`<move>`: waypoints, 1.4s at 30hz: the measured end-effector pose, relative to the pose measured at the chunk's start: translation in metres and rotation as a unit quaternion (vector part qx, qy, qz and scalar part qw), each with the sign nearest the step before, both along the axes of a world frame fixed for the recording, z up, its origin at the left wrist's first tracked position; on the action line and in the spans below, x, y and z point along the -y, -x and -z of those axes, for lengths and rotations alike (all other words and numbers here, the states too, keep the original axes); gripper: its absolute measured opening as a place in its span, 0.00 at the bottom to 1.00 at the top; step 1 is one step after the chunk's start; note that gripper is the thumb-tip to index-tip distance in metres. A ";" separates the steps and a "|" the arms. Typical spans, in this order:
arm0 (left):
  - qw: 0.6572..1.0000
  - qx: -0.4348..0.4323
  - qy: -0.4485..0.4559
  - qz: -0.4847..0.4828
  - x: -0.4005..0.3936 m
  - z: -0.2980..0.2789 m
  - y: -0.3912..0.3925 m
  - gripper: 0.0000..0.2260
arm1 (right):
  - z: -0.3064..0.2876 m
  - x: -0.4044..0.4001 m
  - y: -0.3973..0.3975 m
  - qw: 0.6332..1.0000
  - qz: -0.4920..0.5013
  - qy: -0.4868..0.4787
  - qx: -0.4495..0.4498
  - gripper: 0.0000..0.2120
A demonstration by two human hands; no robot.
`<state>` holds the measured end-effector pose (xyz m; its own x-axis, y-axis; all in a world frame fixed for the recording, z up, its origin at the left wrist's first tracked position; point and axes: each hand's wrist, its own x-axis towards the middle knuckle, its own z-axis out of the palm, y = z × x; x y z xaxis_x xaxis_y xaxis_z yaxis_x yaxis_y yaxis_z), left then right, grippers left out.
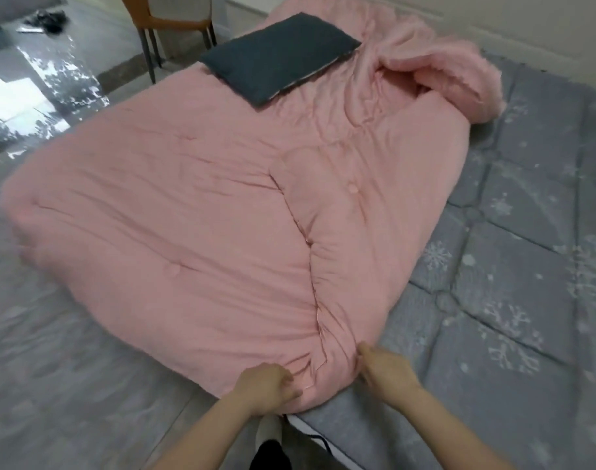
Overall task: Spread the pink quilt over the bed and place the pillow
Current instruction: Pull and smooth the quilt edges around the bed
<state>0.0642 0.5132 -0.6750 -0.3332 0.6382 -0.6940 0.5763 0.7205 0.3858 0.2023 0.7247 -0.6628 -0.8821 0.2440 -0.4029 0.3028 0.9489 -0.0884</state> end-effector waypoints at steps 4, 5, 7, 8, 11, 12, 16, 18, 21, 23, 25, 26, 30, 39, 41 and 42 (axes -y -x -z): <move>0.992 -0.080 -0.091 -0.021 -0.008 0.012 0.009 0.22 | 0.001 -0.013 0.009 0.999 0.031 0.010 -0.036 0.06; 0.988 -0.112 -0.104 -0.016 -0.011 0.017 0.013 0.23 | 0.000 -0.016 0.016 0.999 0.008 -0.003 -0.046 0.07; 0.986 -0.142 -0.082 -0.007 -0.020 0.021 0.028 0.22 | -0.005 -0.024 0.036 0.996 -0.054 -0.051 -0.050 0.12; 0.983 -0.168 -0.079 -0.008 -0.025 0.024 0.036 0.23 | -0.009 -0.028 0.050 0.994 -0.075 -0.070 -0.045 0.14; 0.986 -0.139 -0.080 -0.046 -0.042 0.044 0.059 0.34 | -0.014 -0.040 0.093 0.983 -0.136 -0.109 -0.051 0.17; 0.981 -0.164 -0.092 -0.048 -0.047 0.047 0.068 0.37 | -0.015 -0.043 0.108 0.982 -0.147 -0.111 -0.046 0.18; 0.971 -0.238 -0.013 -0.015 -0.065 0.051 0.121 0.42 | -0.011 -0.062 0.167 0.973 -0.189 -0.114 -0.059 0.18; 0.957 -0.275 0.029 -0.083 -0.058 0.070 0.148 0.39 | -0.005 -0.071 0.197 0.968 -0.206 -0.118 -0.084 0.15; 0.921 -0.250 0.062 -0.293 -0.028 0.099 0.172 0.45 | -0.001 -0.077 0.240 0.967 -0.187 -0.128 -0.115 0.22; 0.930 -0.209 0.055 -0.296 -0.019 0.110 0.181 0.46 | 0.002 -0.079 0.268 0.968 -0.180 -0.140 -0.106 0.16; 0.947 -0.175 0.082 -0.257 -0.021 0.133 0.192 0.48 | 0.015 -0.085 0.304 0.967 -0.197 -0.137 -0.089 0.18; 0.950 -0.179 0.092 -0.240 -0.023 0.138 0.194 0.50 | 0.018 -0.087 0.317 0.961 -0.217 -0.150 -0.082 0.20; 0.939 -0.186 0.099 -0.272 -0.040 0.152 0.208 0.38 | 0.044 -0.101 0.355 0.929 -0.309 -0.205 0.006 0.31; 0.936 -0.192 0.145 -0.255 -0.052 0.154 0.215 0.33 | 0.075 -0.111 0.375 0.902 -0.357 -0.187 0.155 0.29; 0.937 -0.211 0.121 -0.250 -0.048 0.156 0.216 0.43 | 0.080 -0.119 0.372 0.909 -0.359 -0.188 0.093 0.22; 0.942 -0.194 0.116 -0.250 -0.045 0.156 0.216 0.47 | 0.073 -0.125 0.369 0.906 -0.363 -0.204 0.081 0.19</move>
<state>-0.1514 0.5583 -0.8313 -0.8085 0.1811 -0.5599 0.2084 0.9779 0.0153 -0.1663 0.8496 -0.7357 -0.8067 -0.2188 -0.5490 -0.4362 0.8471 0.3035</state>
